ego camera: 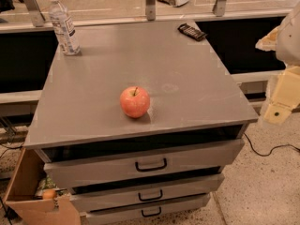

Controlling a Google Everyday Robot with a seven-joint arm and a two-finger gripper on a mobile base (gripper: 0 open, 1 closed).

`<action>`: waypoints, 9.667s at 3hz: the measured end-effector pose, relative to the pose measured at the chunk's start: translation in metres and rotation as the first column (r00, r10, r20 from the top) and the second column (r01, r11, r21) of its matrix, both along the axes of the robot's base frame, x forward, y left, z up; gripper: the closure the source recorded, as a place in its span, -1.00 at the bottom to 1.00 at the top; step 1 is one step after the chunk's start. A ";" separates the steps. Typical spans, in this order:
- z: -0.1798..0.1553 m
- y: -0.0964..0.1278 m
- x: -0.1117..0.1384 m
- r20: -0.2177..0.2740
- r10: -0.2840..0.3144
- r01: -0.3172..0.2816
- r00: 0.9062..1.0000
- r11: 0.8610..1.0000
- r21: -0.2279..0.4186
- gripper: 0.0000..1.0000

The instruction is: Move rxbar chocolate near apple

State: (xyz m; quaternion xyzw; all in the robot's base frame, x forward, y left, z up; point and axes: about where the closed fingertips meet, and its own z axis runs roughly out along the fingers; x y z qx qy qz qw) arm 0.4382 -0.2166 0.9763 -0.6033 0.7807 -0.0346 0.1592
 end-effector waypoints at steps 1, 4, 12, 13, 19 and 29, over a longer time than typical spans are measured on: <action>0.000 0.000 0.000 0.000 0.000 0.000 1.000 1.000 0.000 -1.00; -0.040 -0.012 0.198 0.214 -0.033 -0.022 0.976 0.968 0.248 -1.00; -0.098 0.006 0.410 0.186 -0.579 0.253 0.794 0.592 0.765 -1.00; -0.104 0.009 0.426 0.177 -0.596 0.242 0.783 0.554 0.796 -1.00; -0.116 -0.002 0.490 0.139 -0.676 0.309 0.723 0.496 0.811 0.77; -0.090 0.037 0.286 -0.070 -0.194 0.163 0.978 0.519 0.839 -0.42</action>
Offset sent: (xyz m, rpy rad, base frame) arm 0.1364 -0.0106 -0.0368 0.1991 -0.1541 0.0684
